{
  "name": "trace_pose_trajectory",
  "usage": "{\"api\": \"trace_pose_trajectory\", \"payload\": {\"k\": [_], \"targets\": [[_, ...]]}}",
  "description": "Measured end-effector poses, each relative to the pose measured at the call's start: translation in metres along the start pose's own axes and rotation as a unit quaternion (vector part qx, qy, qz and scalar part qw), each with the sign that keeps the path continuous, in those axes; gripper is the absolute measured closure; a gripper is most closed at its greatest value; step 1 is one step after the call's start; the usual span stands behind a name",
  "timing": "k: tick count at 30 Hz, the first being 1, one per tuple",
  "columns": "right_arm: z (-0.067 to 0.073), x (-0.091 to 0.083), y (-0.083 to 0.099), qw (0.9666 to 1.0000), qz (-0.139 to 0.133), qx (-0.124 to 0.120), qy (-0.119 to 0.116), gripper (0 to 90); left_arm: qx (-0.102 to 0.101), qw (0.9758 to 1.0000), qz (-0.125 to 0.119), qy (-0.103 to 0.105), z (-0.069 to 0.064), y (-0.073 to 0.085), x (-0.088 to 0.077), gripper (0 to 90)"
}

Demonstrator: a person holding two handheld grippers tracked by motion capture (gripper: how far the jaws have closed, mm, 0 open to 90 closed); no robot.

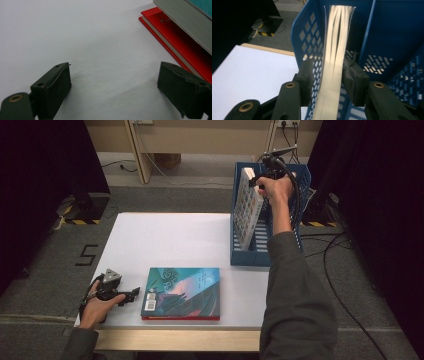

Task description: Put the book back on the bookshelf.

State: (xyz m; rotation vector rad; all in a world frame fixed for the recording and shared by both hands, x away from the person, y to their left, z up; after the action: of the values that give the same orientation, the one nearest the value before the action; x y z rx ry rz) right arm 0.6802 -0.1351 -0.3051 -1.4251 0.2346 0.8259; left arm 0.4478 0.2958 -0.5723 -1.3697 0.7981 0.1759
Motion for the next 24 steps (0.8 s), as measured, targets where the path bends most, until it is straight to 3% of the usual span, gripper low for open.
{"api": "trace_pose_trajectory", "payload": {"k": [5, 12, 18, 24], "targets": [[0.001, -0.007, 0.015, 0.9992, 0.014, -0.021, -0.032, 59.0, 0.000, 1.0000, 0.000, 0.000, 0.000, 0.000, 0.000, 10.7], [-0.005, -0.014, 0.039, 0.9980, 0.015, -0.030, -0.053, 51.6, 0.000, 1.0000, 0.001, 0.000, 0.000, 0.000, 0.000, 10.7], [-0.004, -0.027, 0.049, 0.9964, 0.011, -0.047, -0.069, 52.5, -0.001, 1.0000, 0.001, 0.000, 0.000, 0.000, 0.000, 10.7], [-0.002, -0.032, 0.070, 0.9942, 0.021, -0.059, -0.087, 52.3, 0.000, 1.0000, 0.001, 0.000, 0.000, 0.000, 0.000, 10.7]]}}
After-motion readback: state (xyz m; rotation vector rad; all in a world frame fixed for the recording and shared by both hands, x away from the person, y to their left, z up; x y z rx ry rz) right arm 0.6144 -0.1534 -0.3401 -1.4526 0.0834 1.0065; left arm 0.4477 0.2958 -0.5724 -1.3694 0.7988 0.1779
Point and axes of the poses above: each handheld gripper's, and its own axes: x roughly forward along the jaws, y roughly out of its underside, z roughly to its left, the point moved 10 cm from there along x, roughly forward along the jaws, and after that the axes turned 5 degrees about -z, right-handed, at the moved point
